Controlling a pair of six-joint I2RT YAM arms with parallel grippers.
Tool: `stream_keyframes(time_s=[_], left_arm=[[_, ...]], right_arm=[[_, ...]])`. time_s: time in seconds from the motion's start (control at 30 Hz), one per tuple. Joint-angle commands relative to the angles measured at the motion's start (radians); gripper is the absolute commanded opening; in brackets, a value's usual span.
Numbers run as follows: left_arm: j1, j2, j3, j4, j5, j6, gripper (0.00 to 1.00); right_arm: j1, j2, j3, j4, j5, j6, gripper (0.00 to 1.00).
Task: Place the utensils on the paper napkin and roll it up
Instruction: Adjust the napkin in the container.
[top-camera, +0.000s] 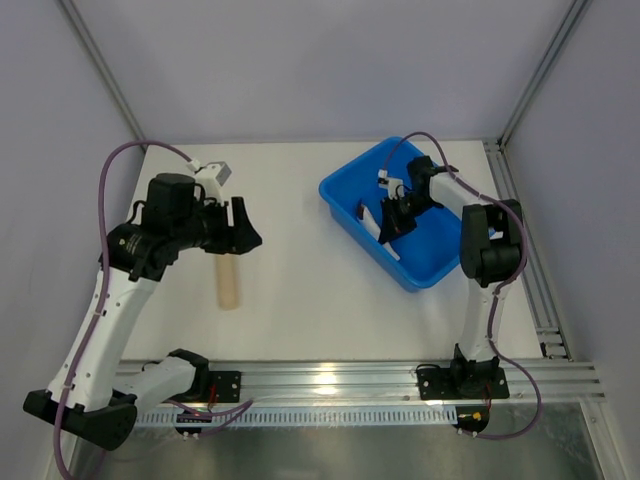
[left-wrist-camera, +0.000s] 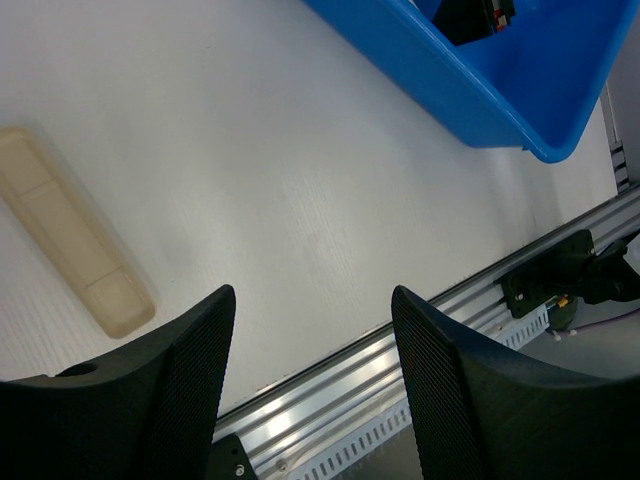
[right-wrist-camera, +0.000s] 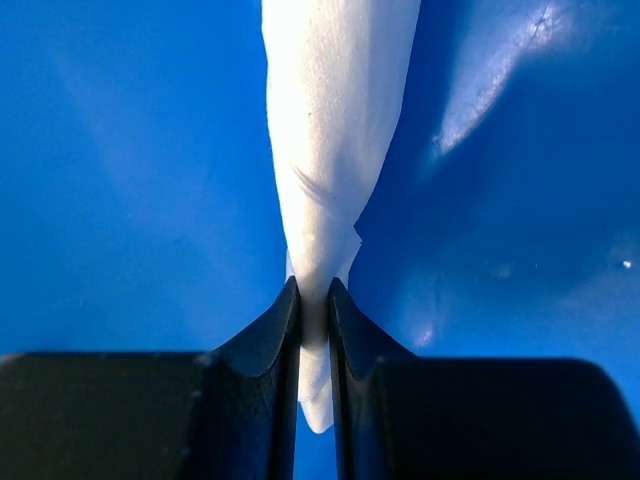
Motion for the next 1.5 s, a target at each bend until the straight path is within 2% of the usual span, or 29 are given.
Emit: stream_keyframes(time_s=[0.0, 0.23, 0.33, 0.83, 0.93, 1.23, 1.4, 1.47], left_arm=[[0.013, 0.0, 0.044, -0.02, 0.017, -0.011, 0.65], [0.021, 0.027, 0.07, -0.04, 0.016, -0.005, 0.64], [0.021, 0.039, 0.082, -0.044, 0.019, -0.005, 0.64], [0.024, 0.127, 0.137, -0.06, 0.045, -0.029, 0.63], [0.024, 0.144, 0.142, -0.062, 0.059, -0.04, 0.62], [0.025, 0.17, 0.157, -0.05, 0.076, -0.08, 0.61], [0.025, 0.187, 0.168, -0.047, 0.083, -0.103, 0.59], [0.025, 0.193, 0.171, -0.045, 0.088, -0.109, 0.59]], right_arm=[[-0.002, 0.036, 0.059, 0.015, -0.048, -0.016, 0.04], [-0.016, 0.097, 0.114, 0.016, -0.027, 0.003, 0.03], [-0.023, 0.096, 0.096, 0.067, -0.018, 0.027, 0.03], [-0.031, 0.177, 0.139, 0.093, 0.025, 0.044, 0.03], [-0.03, 0.173, 0.119, 0.148, 0.039, 0.078, 0.04], [-0.028, 0.211, 0.166, 0.124, 0.047, 0.113, 0.04], [-0.03, 0.232, 0.188, 0.125, 0.038, 0.132, 0.09], [-0.028, 0.232, 0.194, 0.118, 0.031, 0.138, 0.15]])
